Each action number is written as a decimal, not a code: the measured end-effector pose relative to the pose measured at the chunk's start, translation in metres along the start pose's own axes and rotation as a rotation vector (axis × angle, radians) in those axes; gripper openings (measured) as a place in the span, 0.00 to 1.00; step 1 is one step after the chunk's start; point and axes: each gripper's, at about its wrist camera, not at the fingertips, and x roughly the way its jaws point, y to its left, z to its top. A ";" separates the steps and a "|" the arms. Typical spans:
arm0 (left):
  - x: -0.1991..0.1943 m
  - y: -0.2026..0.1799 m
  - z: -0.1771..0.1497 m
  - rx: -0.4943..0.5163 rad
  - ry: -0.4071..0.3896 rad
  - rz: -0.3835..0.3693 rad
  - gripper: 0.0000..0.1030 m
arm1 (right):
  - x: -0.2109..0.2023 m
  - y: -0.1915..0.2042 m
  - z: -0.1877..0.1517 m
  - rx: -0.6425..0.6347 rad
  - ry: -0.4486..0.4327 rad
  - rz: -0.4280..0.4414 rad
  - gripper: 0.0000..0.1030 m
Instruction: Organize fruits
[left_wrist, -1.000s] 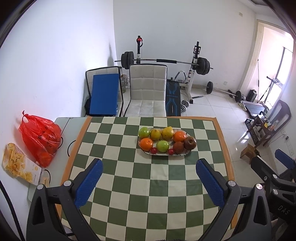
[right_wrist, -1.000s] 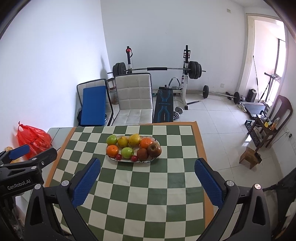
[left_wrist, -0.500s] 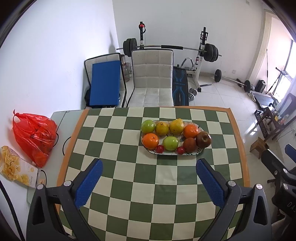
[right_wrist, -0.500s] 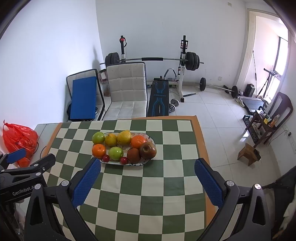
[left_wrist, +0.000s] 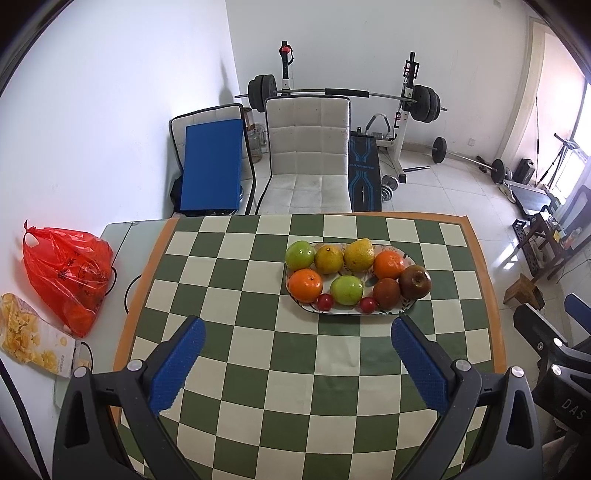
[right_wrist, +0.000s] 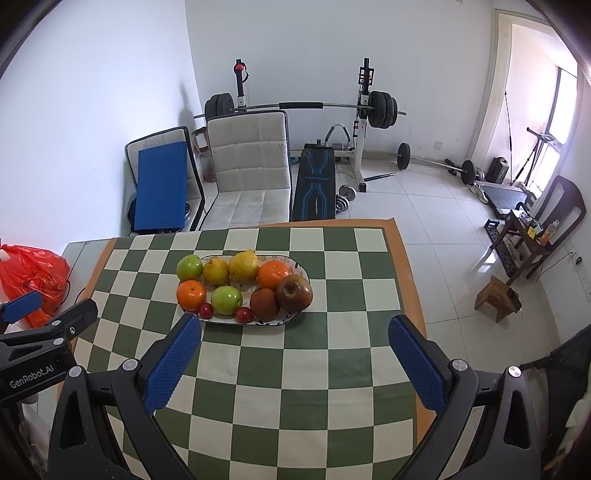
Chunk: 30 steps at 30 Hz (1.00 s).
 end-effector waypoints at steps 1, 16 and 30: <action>0.000 0.000 0.000 0.000 0.000 0.002 1.00 | -0.001 0.000 0.001 -0.001 -0.002 0.000 1.00; -0.002 0.001 -0.002 0.004 0.005 -0.003 1.00 | -0.001 -0.001 -0.002 -0.008 0.005 -0.002 1.00; -0.005 -0.002 -0.005 0.004 -0.002 -0.002 1.00 | -0.004 0.001 -0.004 -0.012 0.006 -0.006 1.00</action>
